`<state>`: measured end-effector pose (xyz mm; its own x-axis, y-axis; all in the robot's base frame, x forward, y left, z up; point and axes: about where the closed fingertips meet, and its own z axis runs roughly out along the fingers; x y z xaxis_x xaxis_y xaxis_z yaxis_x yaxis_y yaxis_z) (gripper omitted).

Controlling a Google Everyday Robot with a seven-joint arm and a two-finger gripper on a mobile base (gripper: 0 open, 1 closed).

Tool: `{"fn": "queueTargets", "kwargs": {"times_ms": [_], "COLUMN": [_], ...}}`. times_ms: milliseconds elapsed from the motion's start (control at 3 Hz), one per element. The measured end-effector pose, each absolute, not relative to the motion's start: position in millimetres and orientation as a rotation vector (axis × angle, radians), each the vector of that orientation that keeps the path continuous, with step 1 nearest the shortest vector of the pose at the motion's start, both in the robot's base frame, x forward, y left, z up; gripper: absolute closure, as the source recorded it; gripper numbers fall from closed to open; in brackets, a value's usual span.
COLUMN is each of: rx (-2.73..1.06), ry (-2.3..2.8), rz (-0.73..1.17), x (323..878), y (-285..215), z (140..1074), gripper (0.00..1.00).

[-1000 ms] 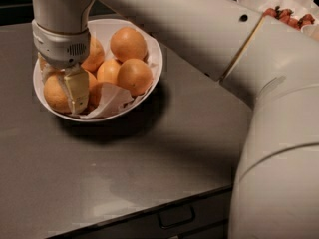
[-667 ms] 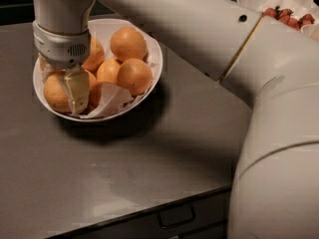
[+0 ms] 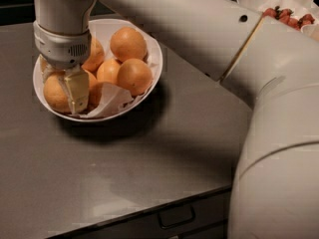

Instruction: Pick orange from white bowl

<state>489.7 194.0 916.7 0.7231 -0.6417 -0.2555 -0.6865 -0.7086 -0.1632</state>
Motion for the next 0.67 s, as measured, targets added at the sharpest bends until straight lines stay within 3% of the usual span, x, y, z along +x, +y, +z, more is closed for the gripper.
{"fn": "queueTargets", "kwargs": {"times_ms": [333, 667], "rx": [-2.681, -2.666], "ry": [1.052, 1.042], "rz": [0.263, 0.236], "x": [489.7, 488.4], "y": [194.1, 198.3], "z": [916.8, 924.7], "gripper": [1.00, 1.00]}}
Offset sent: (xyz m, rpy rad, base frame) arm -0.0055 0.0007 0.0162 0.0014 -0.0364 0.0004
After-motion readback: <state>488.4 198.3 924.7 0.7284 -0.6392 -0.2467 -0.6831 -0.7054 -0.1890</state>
